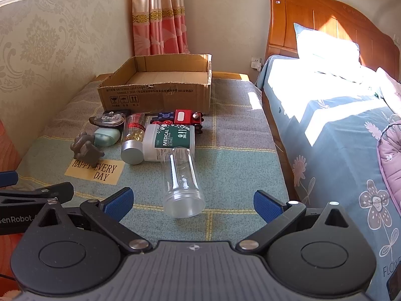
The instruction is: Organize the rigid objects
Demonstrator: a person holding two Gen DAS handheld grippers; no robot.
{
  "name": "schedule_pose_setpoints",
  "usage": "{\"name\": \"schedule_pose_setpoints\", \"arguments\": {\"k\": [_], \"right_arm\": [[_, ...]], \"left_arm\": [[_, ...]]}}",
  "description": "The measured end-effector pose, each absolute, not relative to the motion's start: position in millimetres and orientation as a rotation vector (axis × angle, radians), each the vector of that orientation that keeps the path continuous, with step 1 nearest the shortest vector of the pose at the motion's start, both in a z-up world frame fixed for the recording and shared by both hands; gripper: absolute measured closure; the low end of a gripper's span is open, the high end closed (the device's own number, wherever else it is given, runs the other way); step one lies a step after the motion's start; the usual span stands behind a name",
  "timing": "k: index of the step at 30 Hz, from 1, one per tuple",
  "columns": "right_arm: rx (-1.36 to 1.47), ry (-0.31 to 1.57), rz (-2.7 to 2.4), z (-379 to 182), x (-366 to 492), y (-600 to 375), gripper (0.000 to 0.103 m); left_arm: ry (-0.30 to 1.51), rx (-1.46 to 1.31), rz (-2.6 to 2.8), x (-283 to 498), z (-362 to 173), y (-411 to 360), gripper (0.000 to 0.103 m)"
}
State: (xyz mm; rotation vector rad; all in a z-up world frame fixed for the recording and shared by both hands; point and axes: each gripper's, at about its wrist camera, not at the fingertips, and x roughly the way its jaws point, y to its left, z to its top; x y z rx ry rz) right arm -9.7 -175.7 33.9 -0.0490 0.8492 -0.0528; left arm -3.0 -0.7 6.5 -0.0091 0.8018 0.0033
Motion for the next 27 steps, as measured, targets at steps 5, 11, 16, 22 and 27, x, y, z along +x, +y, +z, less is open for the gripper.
{"name": "schedule_pose_setpoints", "arguments": {"k": [5, 11, 16, 22, 27], "right_arm": [[-0.046, 0.852, -0.050, 33.4, -8.5, -176.0, 0.000], [-0.041, 0.849, -0.046, 33.7, -8.3, -176.4, 0.000], [-0.041, 0.848, -0.046, 33.2, -8.6, -176.4, 0.000], [-0.039, 0.842, -0.046, 33.4, -9.3, -176.8, 0.000], [-0.041, 0.839, -0.045, 33.9, -9.3, -176.4, 0.000]], "left_arm": [[0.804, -0.010, 0.005, -3.1, 5.7, -1.8, 0.001], [0.801, -0.008, 0.007, -3.0, 6.3, -2.0, 0.001], [0.802, -0.008, 0.007, -3.1, 6.6, -2.1, 0.001], [0.799, -0.007, 0.007, -2.9, 7.2, -2.5, 0.001], [0.798, -0.007, 0.009, -3.1, 7.4, -2.8, 0.001]]}}
